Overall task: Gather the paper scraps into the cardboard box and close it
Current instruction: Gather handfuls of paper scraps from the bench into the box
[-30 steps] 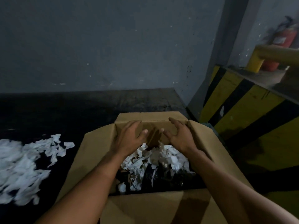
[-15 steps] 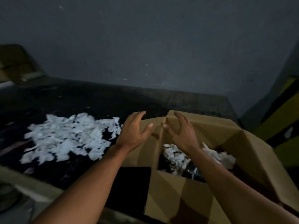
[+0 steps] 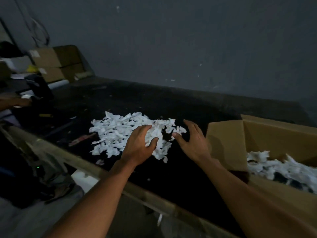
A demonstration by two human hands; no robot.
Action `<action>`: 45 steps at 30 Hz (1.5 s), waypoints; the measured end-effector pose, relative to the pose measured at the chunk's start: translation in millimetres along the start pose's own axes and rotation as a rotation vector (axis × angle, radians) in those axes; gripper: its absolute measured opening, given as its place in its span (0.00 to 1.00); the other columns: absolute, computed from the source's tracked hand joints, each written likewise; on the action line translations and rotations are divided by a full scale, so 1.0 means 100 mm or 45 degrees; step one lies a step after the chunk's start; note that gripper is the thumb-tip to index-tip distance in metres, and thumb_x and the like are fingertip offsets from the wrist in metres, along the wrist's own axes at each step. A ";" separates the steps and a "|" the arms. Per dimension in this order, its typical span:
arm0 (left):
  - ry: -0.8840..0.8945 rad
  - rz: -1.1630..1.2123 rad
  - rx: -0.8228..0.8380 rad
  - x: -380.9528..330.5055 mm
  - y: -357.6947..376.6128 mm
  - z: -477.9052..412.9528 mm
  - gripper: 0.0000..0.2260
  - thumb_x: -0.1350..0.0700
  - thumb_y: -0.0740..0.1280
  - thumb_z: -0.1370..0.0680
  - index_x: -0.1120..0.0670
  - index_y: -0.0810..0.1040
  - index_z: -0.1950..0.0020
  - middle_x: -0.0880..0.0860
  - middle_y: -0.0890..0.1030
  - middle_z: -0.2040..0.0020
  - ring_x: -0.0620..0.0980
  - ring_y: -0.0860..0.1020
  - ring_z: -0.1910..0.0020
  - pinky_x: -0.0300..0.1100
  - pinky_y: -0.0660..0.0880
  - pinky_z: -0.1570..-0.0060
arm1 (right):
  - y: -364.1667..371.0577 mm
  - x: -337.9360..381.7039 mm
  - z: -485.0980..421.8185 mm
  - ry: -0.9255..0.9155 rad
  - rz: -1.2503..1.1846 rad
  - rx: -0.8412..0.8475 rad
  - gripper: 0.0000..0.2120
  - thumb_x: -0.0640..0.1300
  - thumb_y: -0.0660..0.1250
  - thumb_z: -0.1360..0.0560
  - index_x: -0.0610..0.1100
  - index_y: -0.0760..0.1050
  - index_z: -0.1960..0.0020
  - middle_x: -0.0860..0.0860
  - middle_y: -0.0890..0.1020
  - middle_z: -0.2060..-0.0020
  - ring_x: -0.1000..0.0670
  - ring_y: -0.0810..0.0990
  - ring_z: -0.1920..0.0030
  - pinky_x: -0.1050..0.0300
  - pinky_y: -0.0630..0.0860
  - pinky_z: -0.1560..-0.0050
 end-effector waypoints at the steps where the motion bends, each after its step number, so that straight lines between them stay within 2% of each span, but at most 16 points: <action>1: 0.009 -0.009 0.005 0.16 -0.08 0.05 0.22 0.47 0.67 0.23 0.55 0.72 0.32 0.52 0.75 0.36 0.50 0.71 0.36 0.38 0.64 0.39 | 0.18 0.09 0.04 0.000 -0.013 -0.005 0.34 0.63 0.66 0.26 0.48 0.63 0.26 0.50 0.66 0.27 0.49 0.64 0.28 0.55 0.63 0.31; 7: 0.026 0.011 0.072 0.92 -0.33 0.30 0.22 0.47 0.67 0.24 0.57 0.73 0.34 0.55 0.76 0.38 0.53 0.73 0.37 0.40 0.68 0.41 | 0.98 0.39 0.29 0.061 0.024 0.019 0.34 0.62 0.66 0.26 0.47 0.63 0.26 0.49 0.66 0.27 0.47 0.63 0.27 0.55 0.62 0.31; 13: 0.022 0.090 0.178 1.31 -0.13 0.53 0.22 0.50 0.68 0.24 0.60 0.73 0.34 0.59 0.77 0.39 0.55 0.74 0.38 0.39 0.67 0.40 | 1.36 0.35 0.41 0.089 0.084 0.079 0.32 0.60 0.66 0.25 0.48 0.65 0.27 0.48 0.69 0.29 0.47 0.64 0.28 0.55 0.62 0.31; 17: -0.019 0.081 0.237 1.48 0.08 0.61 0.23 0.49 0.68 0.24 0.58 0.71 0.32 0.57 0.75 0.36 0.54 0.71 0.35 0.35 0.62 0.38 | 1.53 0.23 0.36 0.079 0.101 0.090 0.31 0.58 0.68 0.26 0.47 0.67 0.28 0.47 0.70 0.30 0.46 0.66 0.29 0.59 0.61 0.33; 19: -0.034 0.074 0.240 1.56 0.16 0.60 0.24 0.49 0.67 0.24 0.58 0.70 0.31 0.57 0.74 0.35 0.55 0.70 0.34 0.37 0.63 0.37 | 1.63 0.15 0.28 0.075 0.088 0.103 0.31 0.58 0.68 0.26 0.46 0.67 0.28 0.46 0.70 0.30 0.46 0.66 0.29 0.57 0.62 0.32; 21: -0.015 0.059 0.227 1.64 0.23 0.55 0.24 0.49 0.67 0.24 0.58 0.70 0.31 0.58 0.74 0.36 0.56 0.71 0.36 0.43 0.68 0.38 | 1.72 0.07 0.17 0.059 0.089 0.111 0.31 0.58 0.68 0.26 0.45 0.67 0.28 0.46 0.71 0.30 0.46 0.66 0.29 0.53 0.64 0.30; 23: -0.005 0.049 0.217 1.72 0.29 0.45 0.24 0.50 0.68 0.24 0.59 0.70 0.32 0.58 0.74 0.37 0.56 0.71 0.37 0.45 0.71 0.40 | 1.80 -0.01 0.05 0.045 0.074 0.114 0.31 0.58 0.68 0.26 0.45 0.68 0.28 0.46 0.71 0.30 0.46 0.66 0.30 0.53 0.64 0.31; 28: 0.076 0.017 0.234 1.85 0.50 0.23 0.23 0.50 0.65 0.23 0.62 0.70 0.33 0.60 0.73 0.37 0.58 0.71 0.37 0.47 0.72 0.40 | 1.97 -0.32 -0.24 -0.026 0.093 0.126 0.32 0.63 0.64 0.27 0.44 0.72 0.32 0.47 0.74 0.34 0.46 0.68 0.32 0.53 0.66 0.31; 33: 0.097 0.022 0.342 2.05 0.85 0.23 0.22 0.51 0.64 0.23 0.63 0.71 0.33 0.61 0.74 0.37 0.58 0.71 0.37 0.50 0.70 0.37 | 2.17 -0.64 -0.43 -0.169 0.188 0.170 0.31 0.64 0.65 0.28 0.44 0.74 0.34 0.47 0.76 0.35 0.44 0.70 0.33 0.44 0.68 0.33; 37: 0.151 0.033 0.402 2.16 1.10 0.20 0.22 0.54 0.67 0.23 0.63 0.71 0.33 0.61 0.74 0.35 0.59 0.70 0.35 0.54 0.67 0.33 | 2.29 -0.86 -0.52 -0.188 0.323 0.212 0.33 0.66 0.63 0.29 0.48 0.73 0.32 0.48 0.73 0.32 0.43 0.68 0.30 0.38 0.64 0.32; 40: 0.287 0.022 0.421 2.21 1.30 0.06 0.22 0.53 0.66 0.22 0.64 0.71 0.32 0.61 0.72 0.32 0.59 0.69 0.32 0.54 0.64 0.31 | 2.36 -0.96 -0.66 -0.155 0.344 0.275 0.36 0.69 0.60 0.30 0.51 0.67 0.27 0.50 0.66 0.27 0.45 0.61 0.27 0.40 0.56 0.27; 43: 0.358 -0.030 0.505 2.27 1.51 -0.08 0.25 0.49 0.63 0.20 0.61 0.67 0.28 0.59 0.67 0.27 0.57 0.64 0.28 0.52 0.59 0.28 | 2.43 -1.06 -0.77 -0.102 0.397 0.390 0.41 0.72 0.57 0.31 0.54 0.58 0.23 0.54 0.58 0.23 0.46 0.55 0.24 0.41 0.50 0.25; 45: 0.355 -0.088 0.615 2.35 1.66 -0.16 0.27 0.45 0.60 0.20 0.57 0.63 0.25 0.56 0.63 0.25 0.56 0.60 0.26 0.53 0.58 0.28 | 2.51 -1.13 -0.80 -0.113 0.427 0.473 0.42 0.73 0.56 0.31 0.53 0.56 0.23 0.53 0.58 0.23 0.46 0.54 0.24 0.40 0.50 0.25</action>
Point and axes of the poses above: each hand's wrist, its own z-axis away from the middle knuckle, its own y-axis out of the palm, x = y × z, the point moved 4 cm from there along -z, towards the middle knuckle
